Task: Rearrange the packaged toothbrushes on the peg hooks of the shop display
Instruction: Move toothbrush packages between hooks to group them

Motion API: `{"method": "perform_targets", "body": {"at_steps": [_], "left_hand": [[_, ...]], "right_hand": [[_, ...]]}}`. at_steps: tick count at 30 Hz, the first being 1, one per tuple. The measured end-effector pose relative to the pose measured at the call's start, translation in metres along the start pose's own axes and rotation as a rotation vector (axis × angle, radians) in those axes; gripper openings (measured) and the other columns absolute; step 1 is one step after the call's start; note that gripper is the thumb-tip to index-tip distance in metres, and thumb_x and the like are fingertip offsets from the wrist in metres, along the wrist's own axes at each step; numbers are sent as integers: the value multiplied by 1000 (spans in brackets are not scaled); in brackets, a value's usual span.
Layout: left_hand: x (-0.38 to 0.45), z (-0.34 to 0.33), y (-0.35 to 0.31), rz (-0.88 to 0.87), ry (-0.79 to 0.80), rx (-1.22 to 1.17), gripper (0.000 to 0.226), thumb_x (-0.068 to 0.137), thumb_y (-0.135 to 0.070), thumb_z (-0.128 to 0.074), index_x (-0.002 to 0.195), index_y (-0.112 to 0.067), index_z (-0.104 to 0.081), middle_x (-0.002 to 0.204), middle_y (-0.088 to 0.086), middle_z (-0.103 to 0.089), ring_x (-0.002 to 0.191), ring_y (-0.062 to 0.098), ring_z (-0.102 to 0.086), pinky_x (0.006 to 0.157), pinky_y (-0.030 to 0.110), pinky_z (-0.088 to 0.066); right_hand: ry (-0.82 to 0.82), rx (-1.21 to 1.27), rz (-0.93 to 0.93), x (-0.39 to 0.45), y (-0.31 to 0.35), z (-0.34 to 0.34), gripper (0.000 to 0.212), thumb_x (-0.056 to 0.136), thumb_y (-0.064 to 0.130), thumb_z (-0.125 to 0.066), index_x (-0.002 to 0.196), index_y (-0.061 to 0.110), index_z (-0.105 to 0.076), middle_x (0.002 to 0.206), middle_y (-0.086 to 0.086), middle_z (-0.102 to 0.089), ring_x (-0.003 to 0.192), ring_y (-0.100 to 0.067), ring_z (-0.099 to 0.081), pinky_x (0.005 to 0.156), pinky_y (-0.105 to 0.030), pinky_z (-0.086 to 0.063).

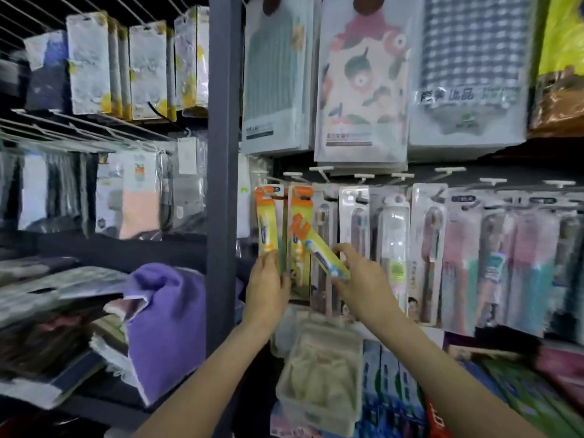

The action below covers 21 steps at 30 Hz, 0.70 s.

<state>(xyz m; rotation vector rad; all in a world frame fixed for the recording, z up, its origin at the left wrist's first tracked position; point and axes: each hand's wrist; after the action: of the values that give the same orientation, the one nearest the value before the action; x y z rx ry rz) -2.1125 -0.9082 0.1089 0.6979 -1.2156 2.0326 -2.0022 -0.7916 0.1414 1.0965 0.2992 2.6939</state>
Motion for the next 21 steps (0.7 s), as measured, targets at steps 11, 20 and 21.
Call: {"method": "perform_targets", "body": {"at_steps": [11,20,21], "left_hand": [[46,-31,-20,30,53,-158,60,89,-20,-58,139,-5,-29,137,9,-39,128,24,-38,107,36,-34],[71,-40,-27,356,-7,-320,58,87,-16,-61,136,-9,-29,132,12,-50,116,27,-52,84,31,-42],[74,-42,-29,393,1,-377,53,87,-16,-61,132,-10,-34,128,11,-53,113,27,-54,81,29,-41]], "right_hand": [[-43,-137,-16,-20,-19,17,41,92,18,-53,130,23,-38,92,-10,-67,74,-26,-62,60,-36,-49],[-55,-115,-15,-16,-20,12,38,92,18,-54,128,22,-41,93,-6,-67,75,-22,-62,62,-33,-50],[-55,-97,-17,-16,-20,11,39,91,17,-55,127,23,-41,95,-6,-67,76,-22,-62,63,-33,-51]]}}
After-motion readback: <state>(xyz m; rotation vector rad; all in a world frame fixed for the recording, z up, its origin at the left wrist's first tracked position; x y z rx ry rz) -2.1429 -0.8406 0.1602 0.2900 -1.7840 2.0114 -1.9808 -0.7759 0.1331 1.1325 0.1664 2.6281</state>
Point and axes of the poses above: each hand's wrist, its own x-axis towards the middle knuckle, its own z-axis out of the back of the hand, y = z × x
